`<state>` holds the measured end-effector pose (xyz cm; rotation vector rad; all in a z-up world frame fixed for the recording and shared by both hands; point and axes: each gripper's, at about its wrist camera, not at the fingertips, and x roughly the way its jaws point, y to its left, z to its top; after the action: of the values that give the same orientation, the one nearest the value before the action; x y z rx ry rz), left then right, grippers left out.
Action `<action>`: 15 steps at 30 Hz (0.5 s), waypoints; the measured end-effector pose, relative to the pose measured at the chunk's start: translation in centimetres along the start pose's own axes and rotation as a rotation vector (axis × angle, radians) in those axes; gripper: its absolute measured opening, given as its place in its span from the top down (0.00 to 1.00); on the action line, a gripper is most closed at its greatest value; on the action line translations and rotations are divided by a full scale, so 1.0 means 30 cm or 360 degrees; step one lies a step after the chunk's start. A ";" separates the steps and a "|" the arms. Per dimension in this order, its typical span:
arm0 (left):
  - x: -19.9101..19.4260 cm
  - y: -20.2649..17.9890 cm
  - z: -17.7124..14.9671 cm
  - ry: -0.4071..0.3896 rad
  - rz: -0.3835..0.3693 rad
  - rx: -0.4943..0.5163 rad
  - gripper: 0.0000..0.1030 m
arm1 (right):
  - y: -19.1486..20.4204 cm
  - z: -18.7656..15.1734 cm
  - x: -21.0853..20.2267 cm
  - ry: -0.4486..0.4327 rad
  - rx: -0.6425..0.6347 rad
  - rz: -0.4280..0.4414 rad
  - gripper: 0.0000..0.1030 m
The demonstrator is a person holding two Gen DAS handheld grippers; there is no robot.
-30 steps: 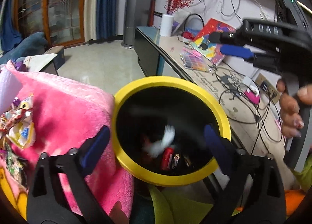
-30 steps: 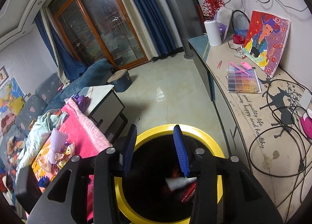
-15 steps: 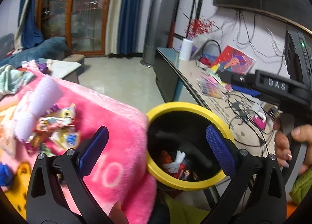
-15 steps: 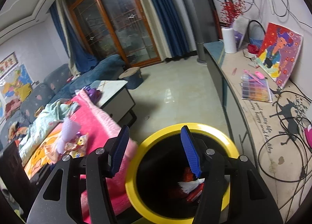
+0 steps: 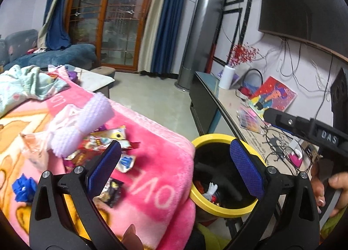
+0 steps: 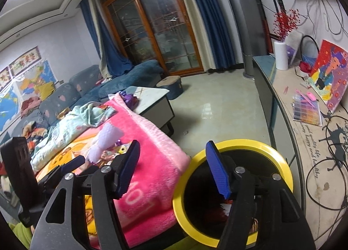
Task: Collect trash
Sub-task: 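Move both tools back over the remaining wrappers on the blanket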
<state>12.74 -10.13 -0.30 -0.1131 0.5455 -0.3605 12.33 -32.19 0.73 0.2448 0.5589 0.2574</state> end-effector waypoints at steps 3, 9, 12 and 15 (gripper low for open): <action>-0.020 0.027 0.008 -0.0021 0.0021 -0.0027 0.11 | 0.029 -0.007 -0.003 -0.0007 -0.0022 0.0008 0.32; -0.062 0.081 0.017 -0.0072 0.0070 -0.0069 0.11 | 0.071 -0.018 0.003 -0.0012 -0.0051 0.0034 0.27; -0.077 0.103 0.021 -0.0094 0.0092 -0.0088 0.11 | 0.099 -0.022 0.012 -0.0010 -0.0074 0.0050 0.26; -0.092 0.133 0.027 -0.0114 0.0117 -0.0110 0.11 | 0.127 -0.024 0.021 -0.0007 -0.0096 0.0066 0.26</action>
<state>12.19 -5.40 0.92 -0.1713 0.4899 -0.2649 11.78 -28.30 0.98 0.1985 0.5412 0.3135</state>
